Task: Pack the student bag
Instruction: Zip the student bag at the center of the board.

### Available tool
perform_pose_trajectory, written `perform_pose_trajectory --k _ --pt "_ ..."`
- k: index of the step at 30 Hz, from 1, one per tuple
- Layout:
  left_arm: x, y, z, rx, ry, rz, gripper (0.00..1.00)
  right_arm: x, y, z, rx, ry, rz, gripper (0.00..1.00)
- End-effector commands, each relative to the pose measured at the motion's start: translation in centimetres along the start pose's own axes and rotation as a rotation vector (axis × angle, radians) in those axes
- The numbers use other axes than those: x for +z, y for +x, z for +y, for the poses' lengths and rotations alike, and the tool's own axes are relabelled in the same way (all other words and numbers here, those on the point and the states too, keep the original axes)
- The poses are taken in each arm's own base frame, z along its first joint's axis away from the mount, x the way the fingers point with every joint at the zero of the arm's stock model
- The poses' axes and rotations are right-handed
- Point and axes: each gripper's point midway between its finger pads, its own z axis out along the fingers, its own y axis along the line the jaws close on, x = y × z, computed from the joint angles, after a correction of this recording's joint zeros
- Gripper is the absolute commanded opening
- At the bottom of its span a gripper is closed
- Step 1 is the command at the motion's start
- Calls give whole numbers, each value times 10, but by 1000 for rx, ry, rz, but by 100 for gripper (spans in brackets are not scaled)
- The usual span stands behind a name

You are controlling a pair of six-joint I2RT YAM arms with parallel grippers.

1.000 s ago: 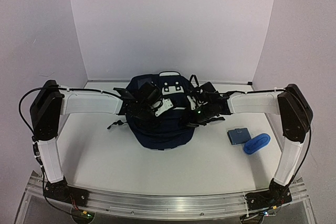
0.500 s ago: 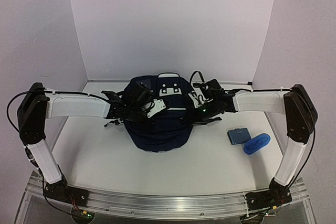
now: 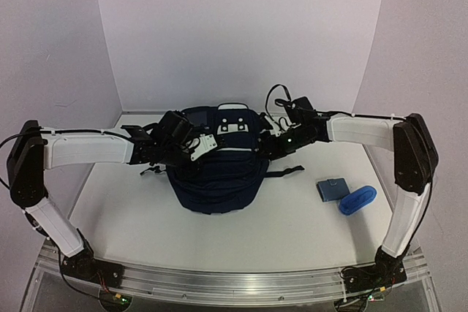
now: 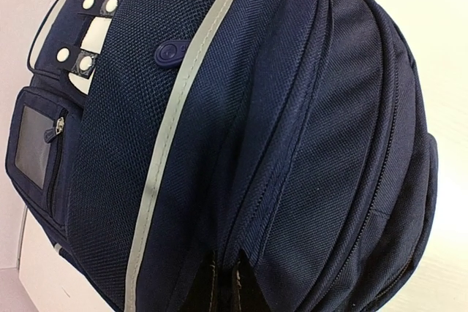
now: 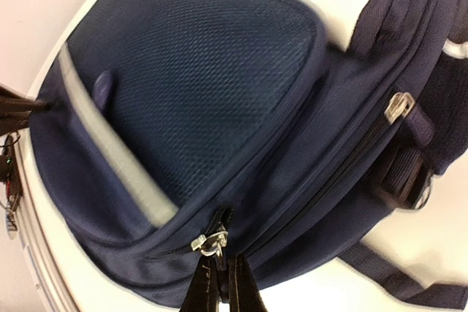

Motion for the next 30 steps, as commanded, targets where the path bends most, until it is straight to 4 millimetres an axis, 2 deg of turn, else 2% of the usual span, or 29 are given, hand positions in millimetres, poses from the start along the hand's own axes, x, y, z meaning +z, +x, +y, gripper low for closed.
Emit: perform_pose_trajectory --k 1,4,8,15,17,20,23,25,27,30 --pt "-29 65 6 -17 -5 211 0 -17 -31 -87 65 256 -70 0" --pt "-34 69 -1 0 28 219 0 -10 -31 -78 56 189 -65 0" --pt "-40 81 -10 18 68 253 0 -5 -12 -56 11 86 -22 0" --pt "-44 85 -9 -14 50 264 0 -9 48 26 -128 -46 82 0" --pt "-43 88 -5 -34 20 271 0 -10 61 47 -150 -76 103 0" --pt "-41 97 17 -98 -93 289 0 -9 76 79 -183 -128 127 0" --pt "-42 93 31 -195 -112 267 0 -6 80 104 -184 -169 125 0" --pt "-42 86 25 -208 -59 238 0 -1 74 104 -190 -147 110 0" --pt "-42 88 20 -202 -34 241 0 4 58 87 -202 -56 81 0" --pt "-44 99 13 -169 -24 257 0 -4 25 34 -169 82 19 0"
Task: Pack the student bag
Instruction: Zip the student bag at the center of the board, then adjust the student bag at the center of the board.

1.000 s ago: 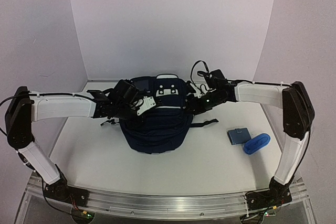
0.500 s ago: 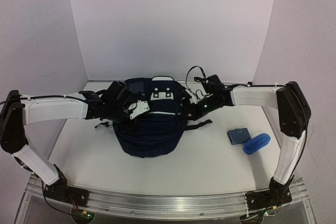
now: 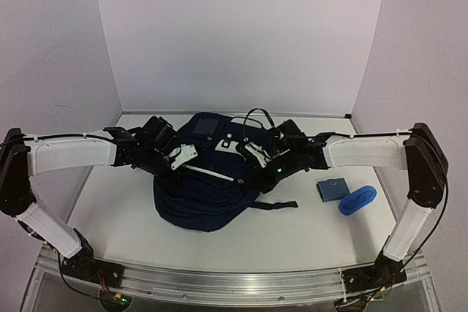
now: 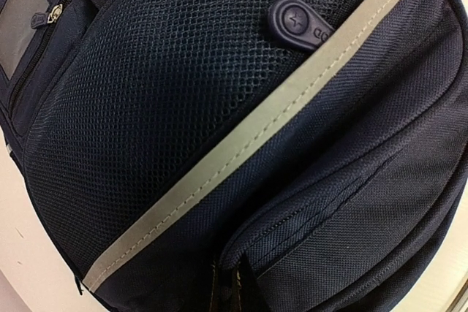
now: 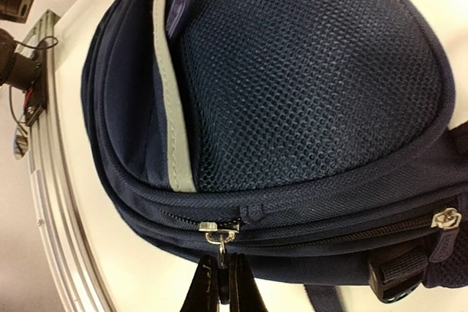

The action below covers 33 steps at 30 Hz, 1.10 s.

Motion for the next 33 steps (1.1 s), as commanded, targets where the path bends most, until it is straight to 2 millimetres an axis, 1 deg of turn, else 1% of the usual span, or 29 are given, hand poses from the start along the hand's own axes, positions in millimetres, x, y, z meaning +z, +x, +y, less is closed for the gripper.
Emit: perform_pose_trajectory --k 1,2,3,4,6,7,8,9,11,13,14,15,18,19,20,21,23,24,25,27,29,31,33 --pt "-13 43 27 -65 -127 115 0 -36 -30 -90 91 246 -69 0" --pt "-13 50 26 -49 -131 132 0 -42 -32 -104 116 267 -78 0" --pt "-13 55 25 -39 -130 144 0 -45 -32 -109 122 267 -77 5" --pt "-12 60 23 -27 -127 159 0 -48 -34 -108 115 251 -79 12" --pt "-12 68 22 -1 -126 182 0 -51 -39 -83 101 131 -94 34" --pt "-12 68 23 11 -131 180 0 -53 -43 -73 99 79 -101 48" --pt "-12 66 24 18 -137 175 0 -57 -48 -63 93 32 -110 59" --pt "-12 64 26 24 -143 171 2 -61 -56 -58 84 10 -120 66" --pt "-12 60 29 31 -148 167 9 -66 -72 -56 64 -1 -128 75" --pt "-13 56 31 25 -154 166 19 -76 -104 -65 32 23 -177 83" --pt "-16 51 35 5 -165 153 26 -76 -115 -73 29 44 -193 86" --pt "-20 47 38 -30 -179 137 35 -79 -131 -81 23 64 -221 88" --pt "-40 27 48 -159 -216 66 51 -70 -164 -104 19 102 -267 91" --pt "-47 22 51 -223 -228 46 56 -62 -171 -111 25 105 -272 91" --pt "-54 18 54 -297 -238 27 60 -58 -181 -116 25 107 -287 91" --pt "-60 15 55 -368 -246 16 68 -52 -191 -124 30 118 -302 91" --pt "-67 14 58 -529 -258 -1 83 -36 -201 -143 52 143 -317 91" --pt "-68 15 58 -597 -260 0 86 -21 -201 -157 65 163 -311 92" --pt "-67 18 57 -677 -261 10 89 -21 -211 -163 68 177 -336 93" --pt "-63 26 53 -816 -261 39 92 -2 -215 -183 97 200 -353 93" --pt "-58 32 46 -966 -245 54 94 2 -227 -195 102 228 -400 96" --pt "-52 37 36 -1090 -215 62 98 14 -226 -209 117 244 -421 98" --pt "-49 45 30 -1197 -211 78 100 26 -223 -217 132 240 -428 98"
